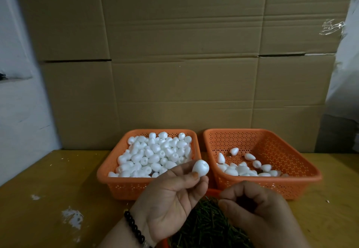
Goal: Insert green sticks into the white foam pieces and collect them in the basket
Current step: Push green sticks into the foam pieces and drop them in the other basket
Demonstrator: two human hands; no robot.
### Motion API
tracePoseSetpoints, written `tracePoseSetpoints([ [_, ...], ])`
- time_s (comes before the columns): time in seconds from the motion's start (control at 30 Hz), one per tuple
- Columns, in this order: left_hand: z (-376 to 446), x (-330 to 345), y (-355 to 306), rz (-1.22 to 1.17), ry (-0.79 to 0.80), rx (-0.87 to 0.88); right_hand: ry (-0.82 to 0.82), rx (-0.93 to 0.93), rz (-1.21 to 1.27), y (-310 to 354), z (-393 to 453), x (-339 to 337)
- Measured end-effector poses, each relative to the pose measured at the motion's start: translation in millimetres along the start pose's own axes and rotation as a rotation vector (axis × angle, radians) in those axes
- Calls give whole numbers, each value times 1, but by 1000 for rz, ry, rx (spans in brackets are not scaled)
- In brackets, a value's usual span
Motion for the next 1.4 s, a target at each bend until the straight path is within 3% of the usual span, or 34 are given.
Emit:
tracePoseSetpoints([
  [0.17,4,-8,2,191,-143,131,-50,139,232,-2,4,2],
  [0.53,1,-6,2,253,-141,198,-139,275,532,-9,6,4],
  [0.97,-2,-3,1,608,-243,358,-114,174,430,-14,5,5],
  [1.4,-1,-4,4,648,-228,398,-119,174,414,-11,3,5],
])
Point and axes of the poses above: each hand's wrist, its own z-axis towards the middle knuckle, its own x-axis out of the palm, y = z × x, the point moved 3 cm from there along z, towards the middle knuckle, and after that the axes turned 3 degrees about -x, right-handed, at the moved point
